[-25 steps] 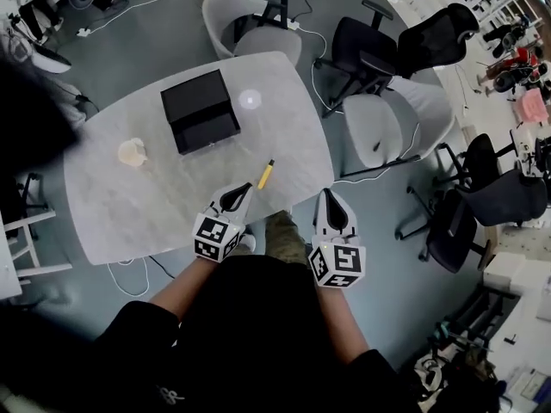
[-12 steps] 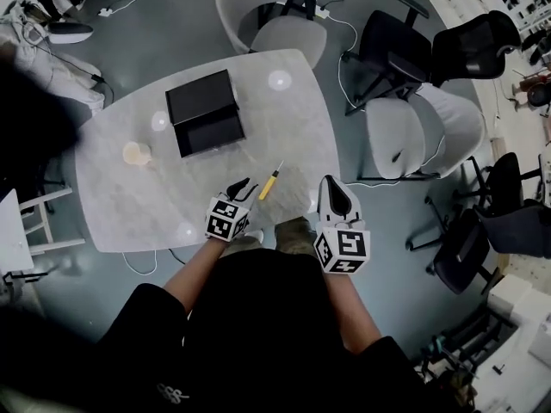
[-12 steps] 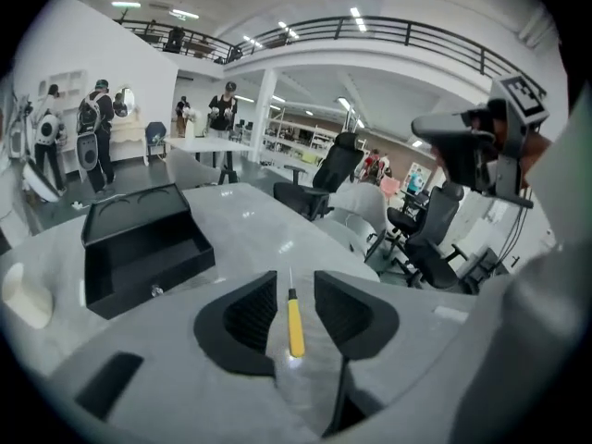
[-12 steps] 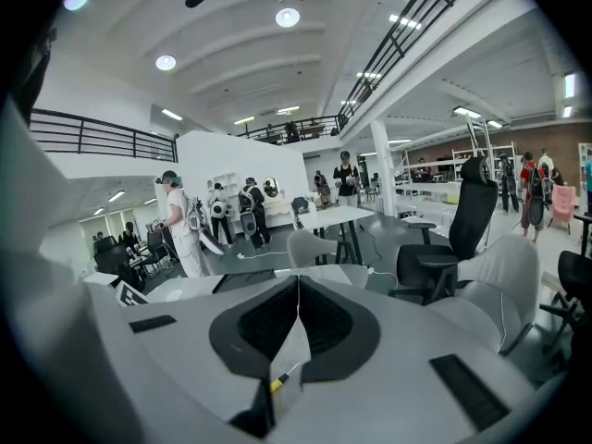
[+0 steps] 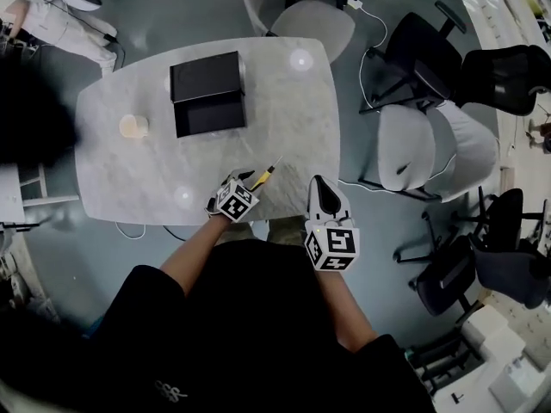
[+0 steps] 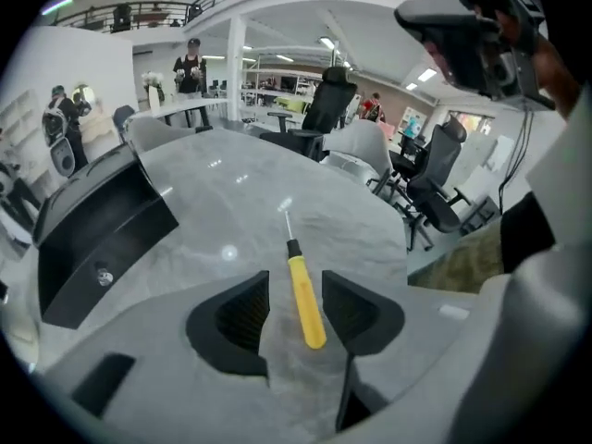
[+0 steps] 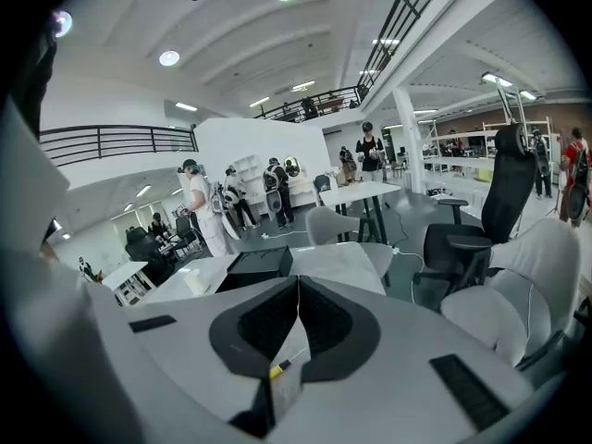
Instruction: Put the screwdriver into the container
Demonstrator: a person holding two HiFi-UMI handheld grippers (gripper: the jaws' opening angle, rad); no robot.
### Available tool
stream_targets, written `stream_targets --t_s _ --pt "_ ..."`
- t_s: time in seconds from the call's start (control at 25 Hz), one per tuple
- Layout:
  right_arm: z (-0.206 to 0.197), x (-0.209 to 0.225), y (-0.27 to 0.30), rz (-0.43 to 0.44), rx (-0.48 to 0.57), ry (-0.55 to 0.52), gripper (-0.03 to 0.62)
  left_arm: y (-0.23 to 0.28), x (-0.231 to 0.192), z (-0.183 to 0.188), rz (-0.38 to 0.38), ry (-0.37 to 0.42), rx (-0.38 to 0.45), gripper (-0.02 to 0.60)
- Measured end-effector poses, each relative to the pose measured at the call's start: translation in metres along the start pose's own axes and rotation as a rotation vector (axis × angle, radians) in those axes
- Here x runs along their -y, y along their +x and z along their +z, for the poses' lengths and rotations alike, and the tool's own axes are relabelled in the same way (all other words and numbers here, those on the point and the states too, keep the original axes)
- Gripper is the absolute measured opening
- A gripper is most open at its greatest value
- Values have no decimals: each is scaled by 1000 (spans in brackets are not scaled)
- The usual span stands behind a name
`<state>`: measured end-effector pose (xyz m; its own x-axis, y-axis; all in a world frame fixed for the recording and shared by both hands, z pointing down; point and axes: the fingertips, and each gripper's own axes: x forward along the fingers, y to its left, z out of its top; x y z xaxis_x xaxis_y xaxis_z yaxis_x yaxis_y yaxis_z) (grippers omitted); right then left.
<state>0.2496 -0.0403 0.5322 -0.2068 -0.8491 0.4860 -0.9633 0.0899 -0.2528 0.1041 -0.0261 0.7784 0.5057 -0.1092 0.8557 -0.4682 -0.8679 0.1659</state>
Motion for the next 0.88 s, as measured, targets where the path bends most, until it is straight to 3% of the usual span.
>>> stream_targets --t_s 0.16,0.36,0.52,0.64,0.88 --pt "-2 13 10 34 -30 -15 12 21 -1 -12 -14 -41 -78 186" --pt "5 29 22 54 -40 -43 12 27 -6 -14 -6 -135 -77 186" --pt "7 43 28 51 -48 -39 12 35 4 -13 -21 -116 -114 170" --pt "6 49 29 58 -56 -41 12 43 10 -20 0 -93 -161 113" --pt "7 49 37 90 -58 -50 12 41 8 -20 13 -126 -124 86"
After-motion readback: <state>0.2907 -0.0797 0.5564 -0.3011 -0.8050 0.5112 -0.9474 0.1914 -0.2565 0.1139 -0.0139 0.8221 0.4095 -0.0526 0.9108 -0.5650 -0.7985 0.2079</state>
